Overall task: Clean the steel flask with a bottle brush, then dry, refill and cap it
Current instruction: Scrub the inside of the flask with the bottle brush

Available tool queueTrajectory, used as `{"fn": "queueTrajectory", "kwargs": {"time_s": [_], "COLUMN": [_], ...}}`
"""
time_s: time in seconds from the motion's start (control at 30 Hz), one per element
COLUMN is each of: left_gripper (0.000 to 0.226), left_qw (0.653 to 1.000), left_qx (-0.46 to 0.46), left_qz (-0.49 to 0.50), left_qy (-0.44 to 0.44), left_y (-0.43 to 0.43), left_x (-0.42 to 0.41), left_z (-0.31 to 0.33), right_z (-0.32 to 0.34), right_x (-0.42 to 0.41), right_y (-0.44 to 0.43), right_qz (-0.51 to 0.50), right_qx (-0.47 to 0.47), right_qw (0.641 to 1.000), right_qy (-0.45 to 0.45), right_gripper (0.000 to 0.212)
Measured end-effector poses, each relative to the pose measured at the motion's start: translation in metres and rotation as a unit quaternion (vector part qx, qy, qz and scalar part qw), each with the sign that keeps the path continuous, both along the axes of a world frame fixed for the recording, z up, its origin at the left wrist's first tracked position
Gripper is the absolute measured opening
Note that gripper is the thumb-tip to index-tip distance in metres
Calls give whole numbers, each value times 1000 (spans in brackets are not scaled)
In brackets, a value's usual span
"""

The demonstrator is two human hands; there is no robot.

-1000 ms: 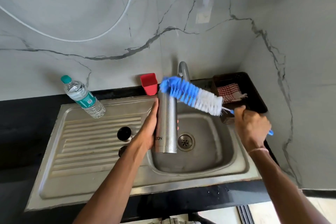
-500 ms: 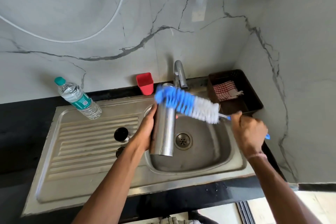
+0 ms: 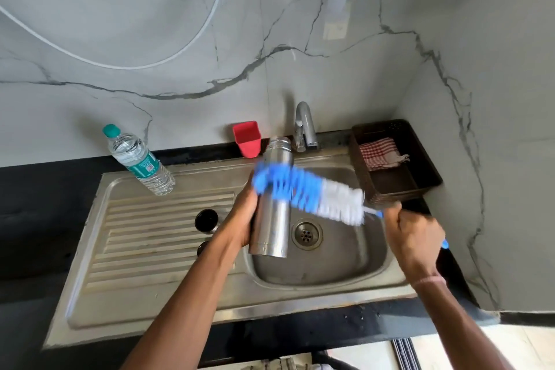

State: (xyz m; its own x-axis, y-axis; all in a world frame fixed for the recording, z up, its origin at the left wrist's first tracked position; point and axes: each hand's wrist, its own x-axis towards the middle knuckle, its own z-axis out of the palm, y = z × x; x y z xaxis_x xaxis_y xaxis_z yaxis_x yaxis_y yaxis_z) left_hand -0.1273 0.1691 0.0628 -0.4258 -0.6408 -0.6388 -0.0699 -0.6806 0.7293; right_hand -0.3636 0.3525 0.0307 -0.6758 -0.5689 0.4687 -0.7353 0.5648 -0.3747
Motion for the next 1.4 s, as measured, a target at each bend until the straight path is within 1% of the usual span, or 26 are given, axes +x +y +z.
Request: {"fn": "queueTrajectory", "kwargs": {"time_s": [0.03,0.1,0.17,0.2,0.23,0.3,0.33,0.37,0.43,0.47,0.53,0.6,0.67,0.73,0.77,0.8,0.9,0.93,1.0,1.07,1.17,1.27,1.33,1.4], "left_gripper": [83,86,89,88,82,61,62,73,93,94,88,79,73,78,82,82,72,73,76,70,68,77,75,70], "left_qw": [1000,999,999,999,1000,999,998,998,997,997,995,992,993,993,994,994,991,990,988,985,983,985,985,983], "left_qx": [-18,-23,-23,-22,-26,-22,-6,15,6,-13,-33,-31,-35,-51,-58,-60,-59,-54,-47,-47,-44,-34,-38,-42], "left_qz": [-8,-28,-26,-24,-11,28,41,45,60,76,91,105,98,91,89,90,112,121,142,164,177,167,165,175], "left_qy": [-8,-4,0,4,13,28,38,49,42,32,33,56,63,49,40,35,36,40,40,39,34,33,30,31], "left_y": [4,10,13,13,11,2,-3,-8,-20,-25,-28,-29,-27,-28,-28,-28,-30,-32,-35,-35,-34,-34,-34,-35], "left_x": [-3,-8,-10,-9,-8,-3,1,5,11,14,16,12,4,-4,-6,-6,0,3,8,9,5,1,3,7], "left_z": [-2,-4,0,2,4,7,10,15,21,24,29,32,34,32,31,31,28,27,25,25,23,21,22,23], "right_z": [8,22,21,16,9,-5,-9,-10,-7,-5,3,8,16,22,25,28,34,35,38,39,39,37,38,43], "right_x": [-4,-11,-12,-9,-5,5,10,10,0,-10,-29,-39,-34,-22,-18,-17,-34,-43,-57,-61,-48,-34,-38,-49], "right_y": [-16,-39,-43,-39,-31,-6,7,20,38,43,44,39,23,4,-4,-10,-6,-1,6,5,-6,-19,-20,-15], "right_qz": [-30,-63,-66,-53,-30,21,44,67,88,75,50,65,112,152,155,151,125,121,124,134,160,187,176,142], "right_qx": [5,23,37,41,45,44,32,20,9,13,34,56,85,106,107,110,105,103,111,129,156,210,223,226], "right_qw": [999,997,995,996,998,998,998,997,995,996,996,995,990,982,981,982,986,987,986,982,973,955,956,963], "right_qy": [-16,-48,-60,-51,-37,-27,-27,-26,-36,-45,-71,-51,-8,30,36,31,14,11,8,9,51,90,73,33], "right_gripper": [61,59,58,59,59,59,58,58,58,58,60,60,56,48,45,44,49,52,60,62,60,58,59,58]}}
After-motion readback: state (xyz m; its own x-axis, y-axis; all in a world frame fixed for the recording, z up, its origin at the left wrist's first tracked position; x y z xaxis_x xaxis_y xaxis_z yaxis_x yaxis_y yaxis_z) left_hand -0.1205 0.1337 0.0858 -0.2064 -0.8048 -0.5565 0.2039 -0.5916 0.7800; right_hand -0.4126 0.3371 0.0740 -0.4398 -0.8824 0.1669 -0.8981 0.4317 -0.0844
